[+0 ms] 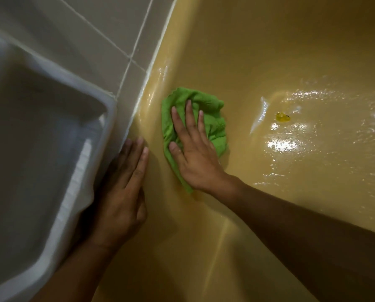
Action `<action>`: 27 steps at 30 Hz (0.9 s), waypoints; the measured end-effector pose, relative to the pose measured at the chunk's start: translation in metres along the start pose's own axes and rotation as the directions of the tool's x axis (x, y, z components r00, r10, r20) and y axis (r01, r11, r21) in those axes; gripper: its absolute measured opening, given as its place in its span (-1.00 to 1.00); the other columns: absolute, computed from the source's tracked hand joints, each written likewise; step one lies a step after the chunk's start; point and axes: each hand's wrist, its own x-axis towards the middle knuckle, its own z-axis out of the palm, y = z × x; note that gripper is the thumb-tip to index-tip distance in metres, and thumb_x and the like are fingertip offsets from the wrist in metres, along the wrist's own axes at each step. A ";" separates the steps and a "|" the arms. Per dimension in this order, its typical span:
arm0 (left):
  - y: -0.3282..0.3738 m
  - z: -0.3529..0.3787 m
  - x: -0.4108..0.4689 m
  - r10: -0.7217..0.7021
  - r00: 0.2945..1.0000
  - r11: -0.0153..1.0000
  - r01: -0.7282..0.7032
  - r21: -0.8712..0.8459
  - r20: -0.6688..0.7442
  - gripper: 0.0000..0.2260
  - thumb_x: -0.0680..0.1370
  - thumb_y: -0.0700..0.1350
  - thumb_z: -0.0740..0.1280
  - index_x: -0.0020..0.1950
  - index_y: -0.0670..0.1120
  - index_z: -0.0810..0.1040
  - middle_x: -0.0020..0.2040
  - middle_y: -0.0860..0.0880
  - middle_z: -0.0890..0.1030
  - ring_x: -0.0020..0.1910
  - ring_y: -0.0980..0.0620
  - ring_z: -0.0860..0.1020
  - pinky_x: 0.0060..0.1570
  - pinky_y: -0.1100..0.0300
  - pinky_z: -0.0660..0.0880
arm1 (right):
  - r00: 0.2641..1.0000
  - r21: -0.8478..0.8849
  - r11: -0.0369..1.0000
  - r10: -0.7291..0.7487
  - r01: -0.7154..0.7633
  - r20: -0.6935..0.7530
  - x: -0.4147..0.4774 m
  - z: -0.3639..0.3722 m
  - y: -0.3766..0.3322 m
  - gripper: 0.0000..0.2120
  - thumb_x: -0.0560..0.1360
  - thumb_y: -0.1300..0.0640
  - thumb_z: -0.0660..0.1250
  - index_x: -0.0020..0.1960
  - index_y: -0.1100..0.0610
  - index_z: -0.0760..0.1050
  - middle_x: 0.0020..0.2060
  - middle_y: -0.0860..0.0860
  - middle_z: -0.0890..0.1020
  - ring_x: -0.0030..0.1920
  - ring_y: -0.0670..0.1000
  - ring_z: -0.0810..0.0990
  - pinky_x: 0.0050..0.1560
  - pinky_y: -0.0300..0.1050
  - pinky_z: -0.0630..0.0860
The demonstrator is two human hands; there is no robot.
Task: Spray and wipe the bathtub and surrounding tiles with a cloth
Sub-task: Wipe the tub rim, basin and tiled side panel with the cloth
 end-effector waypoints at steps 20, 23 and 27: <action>0.006 0.000 0.037 0.007 1.000 1.000 -0.006 0.005 -0.029 -0.34 0.47 -0.36 0.17 0.61 -0.25 0.22 0.65 -0.13 0.16 0.65 -0.13 0.07 0.56 -0.21 0.17 | 0.896 0.153 0.883 0.436 -0.443 0.080 0.018 0.003 0.126 -0.37 0.71 -0.12 -0.03 0.59 -0.17 -0.39 0.59 -0.03 -0.38 0.61 0.10 -0.30 0.60 0.22 -0.15; 0.007 -0.001 0.044 0.011 0.999 1.000 -0.011 -0.001 -0.032 -0.34 0.46 -0.37 0.17 0.60 -0.26 0.23 0.65 -0.13 0.17 0.65 -0.14 0.08 0.55 -0.23 0.19 | 0.884 0.185 0.865 0.463 -0.466 0.059 -0.008 0.023 0.131 -0.38 0.71 -0.10 -0.02 0.59 -0.18 -0.36 0.60 -0.03 -0.35 0.60 0.11 -0.32 0.60 0.24 -0.16; 0.009 -0.002 0.051 -0.003 1.000 1.000 0.003 -0.026 -0.024 -0.31 0.44 -0.39 0.16 0.61 -0.25 0.21 0.66 -0.10 0.15 0.66 -0.11 0.05 0.58 -0.17 0.14 | 0.921 0.248 0.889 0.386 -0.385 0.048 -0.035 0.039 0.106 -0.40 0.70 -0.14 -0.02 0.59 -0.27 -0.32 0.58 -0.20 -0.36 0.60 0.03 -0.36 0.60 0.22 -0.12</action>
